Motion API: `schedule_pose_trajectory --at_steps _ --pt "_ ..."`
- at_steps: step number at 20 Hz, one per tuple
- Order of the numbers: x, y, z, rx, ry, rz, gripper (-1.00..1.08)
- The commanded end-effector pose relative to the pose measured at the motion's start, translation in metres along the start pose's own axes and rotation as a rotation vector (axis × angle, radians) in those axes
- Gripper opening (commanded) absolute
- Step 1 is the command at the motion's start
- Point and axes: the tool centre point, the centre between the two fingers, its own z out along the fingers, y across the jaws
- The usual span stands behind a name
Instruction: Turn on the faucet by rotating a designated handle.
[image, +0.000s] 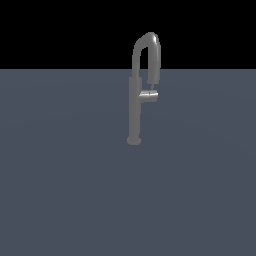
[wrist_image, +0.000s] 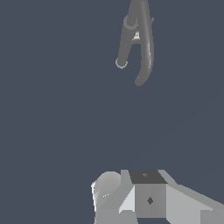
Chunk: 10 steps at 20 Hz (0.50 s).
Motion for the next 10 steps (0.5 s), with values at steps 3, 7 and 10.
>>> schedule_pose_trajectory --at_steps 3,7,10 --pt "0.001 0.000 0.000 0.001 -0.001 0.001 -1.00" --pt "0.005 -0.001 0.000 0.010 -0.012 0.010 -1.00" --pt "0.010 -0.001 -0.001 0.023 -0.027 0.023 -1.00"
